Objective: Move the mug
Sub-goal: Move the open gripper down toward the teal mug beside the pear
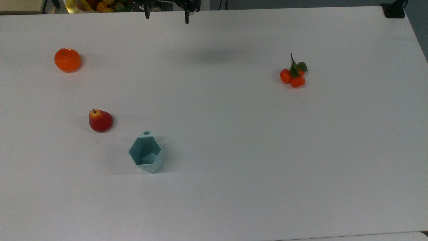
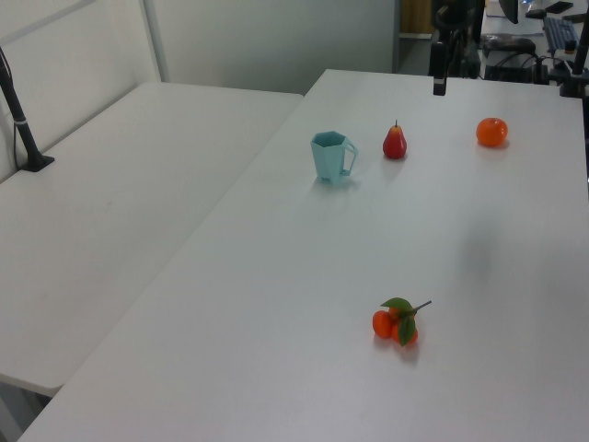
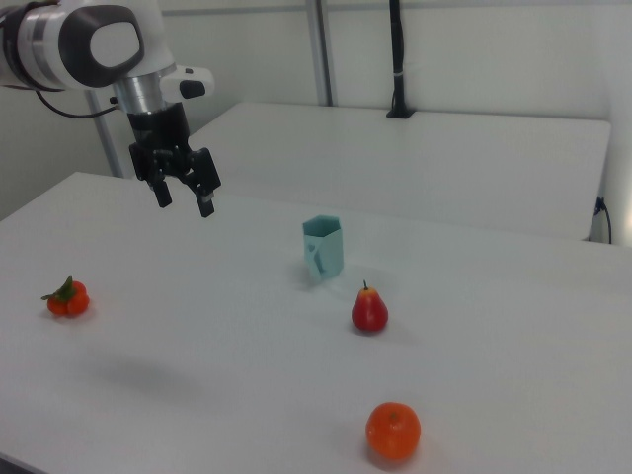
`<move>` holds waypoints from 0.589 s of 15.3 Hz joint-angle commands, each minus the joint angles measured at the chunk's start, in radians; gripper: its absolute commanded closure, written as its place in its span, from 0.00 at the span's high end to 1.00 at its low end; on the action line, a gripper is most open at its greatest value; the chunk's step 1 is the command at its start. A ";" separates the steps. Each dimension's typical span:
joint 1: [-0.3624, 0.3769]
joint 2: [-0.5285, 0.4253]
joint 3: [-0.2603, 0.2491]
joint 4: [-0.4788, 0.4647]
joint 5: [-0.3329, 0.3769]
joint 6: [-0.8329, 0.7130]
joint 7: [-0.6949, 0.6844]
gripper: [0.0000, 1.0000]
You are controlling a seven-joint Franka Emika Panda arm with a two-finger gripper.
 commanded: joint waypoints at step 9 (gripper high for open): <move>-0.001 0.005 -0.003 -0.060 -0.001 0.140 -0.022 1.00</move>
